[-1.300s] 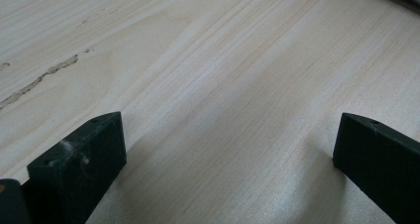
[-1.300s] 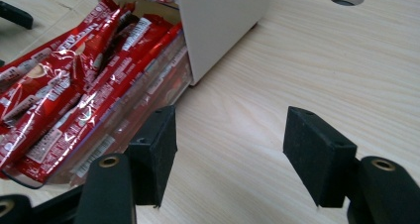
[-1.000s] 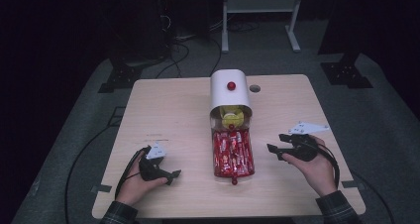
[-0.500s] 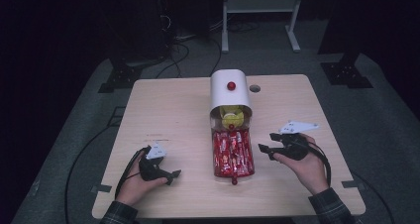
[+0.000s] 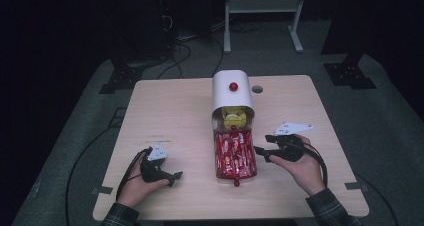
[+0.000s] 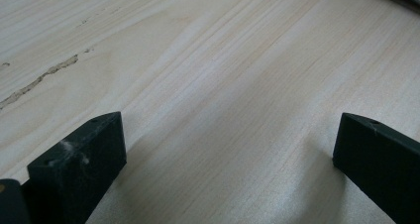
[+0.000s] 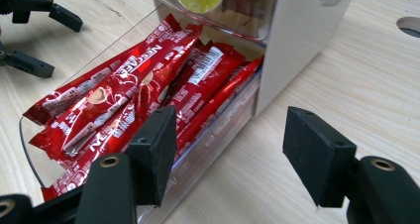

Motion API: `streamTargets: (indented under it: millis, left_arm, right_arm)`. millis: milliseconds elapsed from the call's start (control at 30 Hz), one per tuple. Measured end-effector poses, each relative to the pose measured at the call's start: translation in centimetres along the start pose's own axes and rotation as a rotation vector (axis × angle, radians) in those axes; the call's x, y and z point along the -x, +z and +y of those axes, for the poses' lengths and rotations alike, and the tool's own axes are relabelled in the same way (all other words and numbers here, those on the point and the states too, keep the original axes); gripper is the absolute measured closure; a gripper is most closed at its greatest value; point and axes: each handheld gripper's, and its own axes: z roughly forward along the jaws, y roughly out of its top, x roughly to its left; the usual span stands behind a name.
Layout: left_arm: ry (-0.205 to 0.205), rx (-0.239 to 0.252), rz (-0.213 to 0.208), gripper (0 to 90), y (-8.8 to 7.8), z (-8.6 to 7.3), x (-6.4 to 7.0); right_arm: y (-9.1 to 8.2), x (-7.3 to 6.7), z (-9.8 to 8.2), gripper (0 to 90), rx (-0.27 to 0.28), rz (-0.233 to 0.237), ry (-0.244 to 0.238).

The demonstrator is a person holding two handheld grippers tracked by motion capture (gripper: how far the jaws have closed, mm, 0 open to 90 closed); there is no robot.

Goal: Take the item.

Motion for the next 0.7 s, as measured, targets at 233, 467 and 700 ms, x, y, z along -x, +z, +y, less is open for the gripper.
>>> streamTargets:
  millis: [233,467,700]
  left_arm:
    - [0.0,0.0,0.0,0.0,0.0,0.0,0.0]
    - [0.0,0.0,0.0,0.0,0.0,0.0,0.0]
    - [0.0,0.0,0.0,0.0,0.0,0.0,0.0]
  right_arm:
    - [0.4,-0.6,0.4,36.9,0.001,0.016,-0.013]
    - [0.9,-1.3,0.8,36.9,-0.003,0.033,-0.03]
    - [1.5,-1.8,1.2,36.9,-0.003,0.048,-0.041]
